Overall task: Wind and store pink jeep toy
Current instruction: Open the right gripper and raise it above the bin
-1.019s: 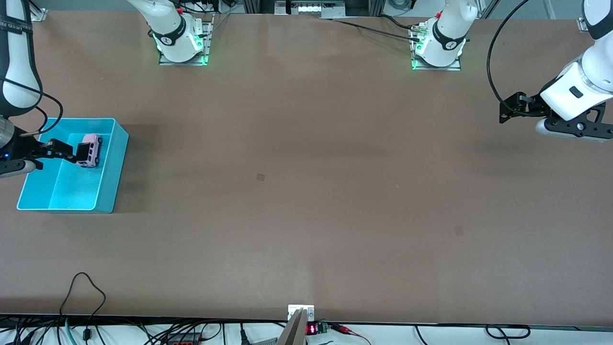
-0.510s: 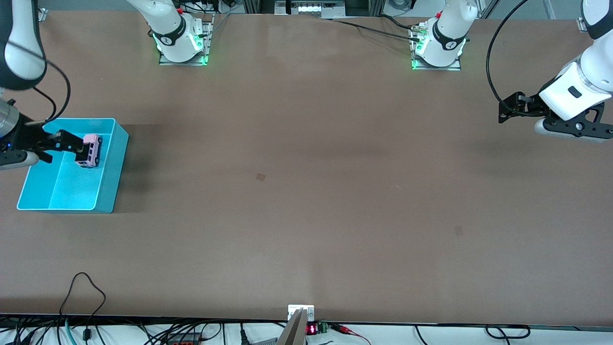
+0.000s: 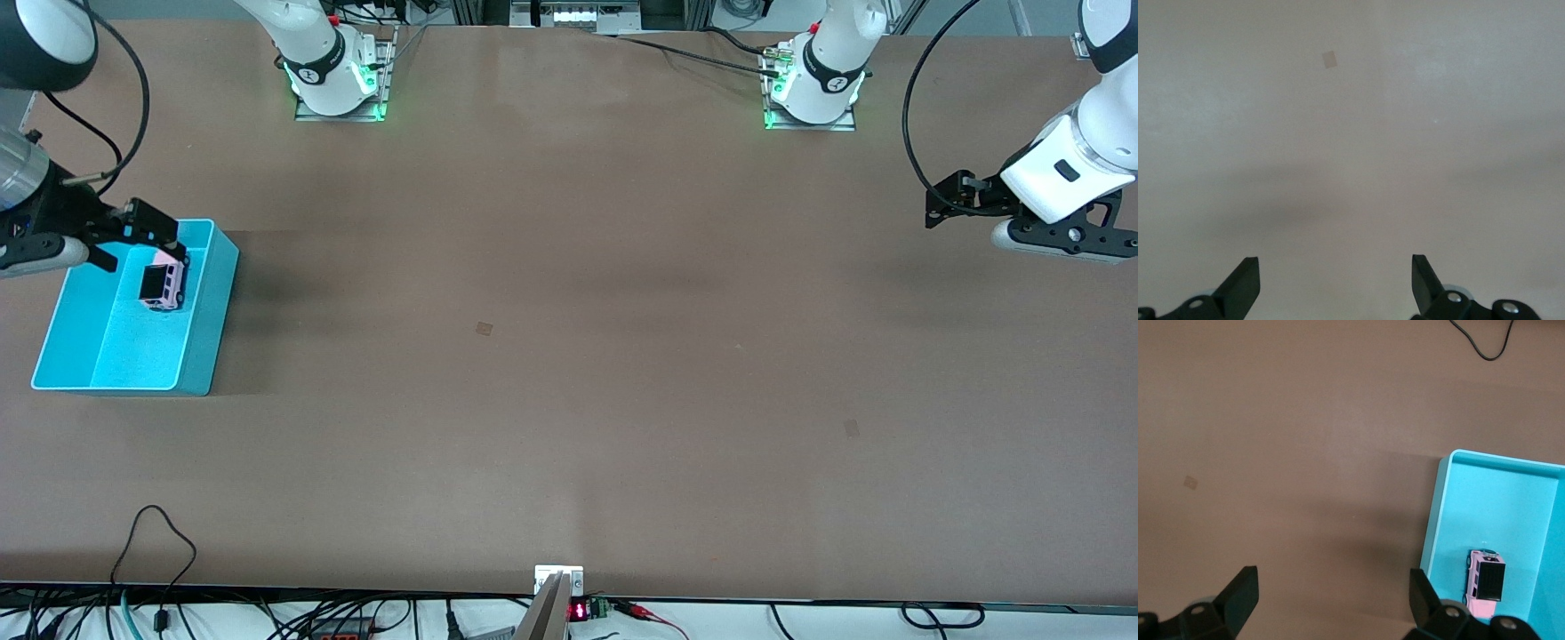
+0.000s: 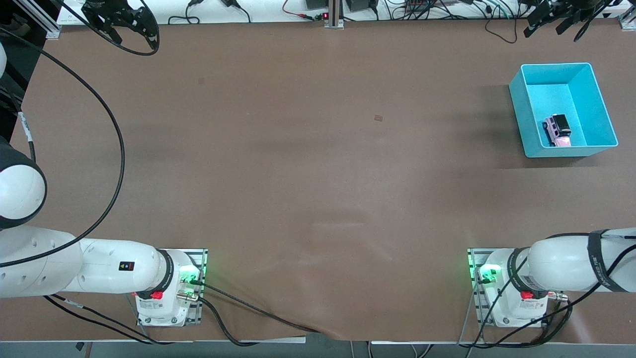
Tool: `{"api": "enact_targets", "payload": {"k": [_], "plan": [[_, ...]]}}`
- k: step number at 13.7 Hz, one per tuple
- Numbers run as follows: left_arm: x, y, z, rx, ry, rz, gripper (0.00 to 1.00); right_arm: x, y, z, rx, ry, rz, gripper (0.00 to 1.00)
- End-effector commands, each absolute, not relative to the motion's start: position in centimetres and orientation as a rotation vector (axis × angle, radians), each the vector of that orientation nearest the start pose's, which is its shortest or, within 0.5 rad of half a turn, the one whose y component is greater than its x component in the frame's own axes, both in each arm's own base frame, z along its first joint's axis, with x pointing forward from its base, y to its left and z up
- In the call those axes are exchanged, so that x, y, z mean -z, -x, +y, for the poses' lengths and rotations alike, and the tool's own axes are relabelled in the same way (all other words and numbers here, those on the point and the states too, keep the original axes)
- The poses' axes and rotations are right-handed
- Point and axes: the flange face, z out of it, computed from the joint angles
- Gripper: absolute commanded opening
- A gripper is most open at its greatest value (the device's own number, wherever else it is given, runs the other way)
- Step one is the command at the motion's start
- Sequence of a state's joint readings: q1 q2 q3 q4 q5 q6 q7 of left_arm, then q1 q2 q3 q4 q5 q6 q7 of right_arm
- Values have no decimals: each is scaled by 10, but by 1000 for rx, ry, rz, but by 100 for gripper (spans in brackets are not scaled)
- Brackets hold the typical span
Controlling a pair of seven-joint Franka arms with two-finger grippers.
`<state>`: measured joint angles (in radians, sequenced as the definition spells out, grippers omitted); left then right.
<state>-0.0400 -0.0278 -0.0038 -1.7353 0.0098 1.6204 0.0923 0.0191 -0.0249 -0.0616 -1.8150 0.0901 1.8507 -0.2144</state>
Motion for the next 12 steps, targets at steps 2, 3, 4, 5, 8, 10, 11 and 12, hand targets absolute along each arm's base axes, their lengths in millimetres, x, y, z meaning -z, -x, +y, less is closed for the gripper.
{"api": "enact_targets", "payload": {"k": [2, 3, 4, 5, 8, 10, 11, 12], "plan": [[-572, -547, -25, -149, 3098, 213, 100, -588, -555, 2, 31, 3110, -126, 100], [-572, -547, -25, -149, 3098, 216, 100, -591, -552, 11, 5, 3130, -64, 100], [-572, -547, -25, -149, 3098, 216, 100, -595, -551, 19, -5, 3144, -3, 100], [-572, -547, -25, -149, 3098, 213, 100, -602, -546, 23, -19, 3148, 57, 100], [-571, -547, -25, -153, 3098, 213, 100, -613, -543, 24, 10, 3148, 72, 100], [-571, -546, -25, -158, 3100, 215, 100, -620, -546, 21, 25, 3144, 82, 100], [-571, -546, -25, -158, 3100, 215, 100, -617, -548, 20, 17, 3141, 84, 100], [-571, -546, -24, -161, 3100, 213, 100, -615, -549, 20, 10, 3139, 89, 100]]}}
